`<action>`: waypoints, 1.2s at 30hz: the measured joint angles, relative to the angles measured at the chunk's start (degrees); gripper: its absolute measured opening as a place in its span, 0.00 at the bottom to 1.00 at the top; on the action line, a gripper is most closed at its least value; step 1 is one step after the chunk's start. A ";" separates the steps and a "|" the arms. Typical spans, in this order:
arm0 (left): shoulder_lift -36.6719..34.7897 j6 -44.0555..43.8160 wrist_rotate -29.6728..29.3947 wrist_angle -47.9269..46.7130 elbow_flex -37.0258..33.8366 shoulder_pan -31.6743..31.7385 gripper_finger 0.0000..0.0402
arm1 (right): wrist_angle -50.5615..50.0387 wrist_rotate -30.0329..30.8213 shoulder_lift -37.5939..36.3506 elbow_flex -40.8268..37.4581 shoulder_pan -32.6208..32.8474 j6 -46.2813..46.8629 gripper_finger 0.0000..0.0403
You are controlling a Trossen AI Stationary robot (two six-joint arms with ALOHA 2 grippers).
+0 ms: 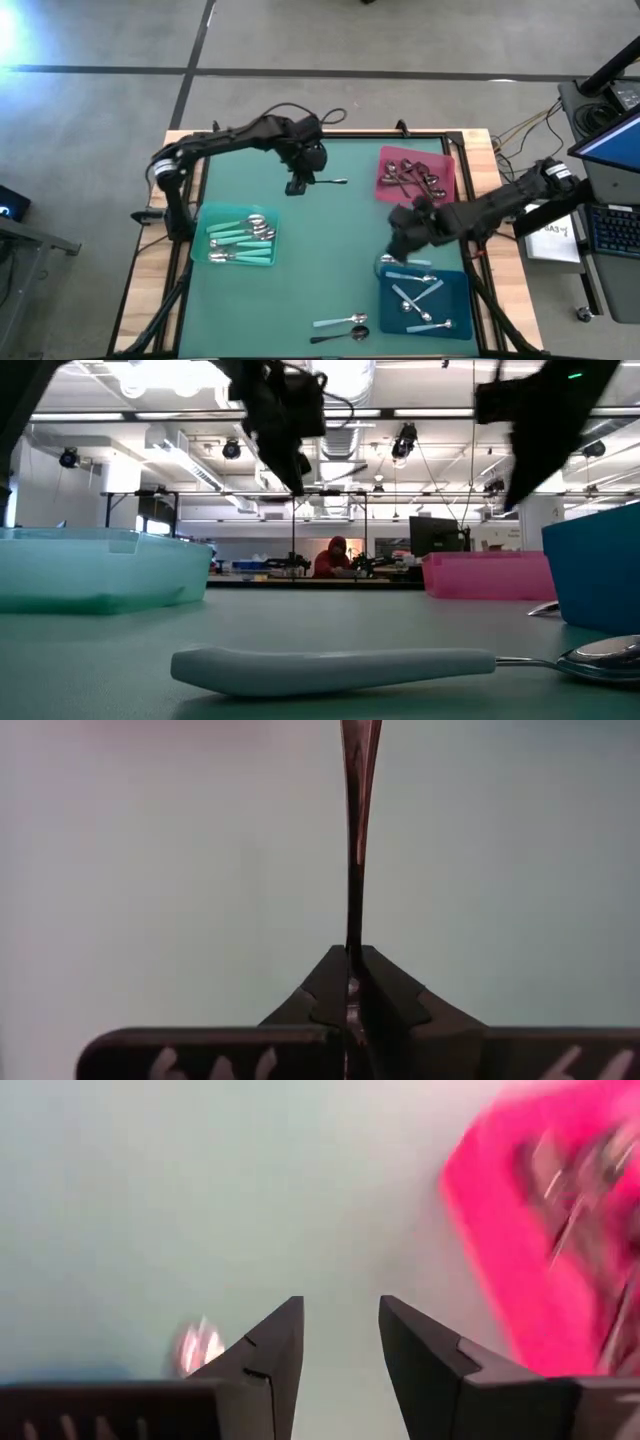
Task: Sort silverware by color (type)
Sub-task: Put the black spoon into the red bin
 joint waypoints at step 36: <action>-13.66 -45.44 -35.57 105.86 -53.39 -21.05 0.00 | 71.22 -20.12 -0.02 -7.32 -20.09 -30.25 0.33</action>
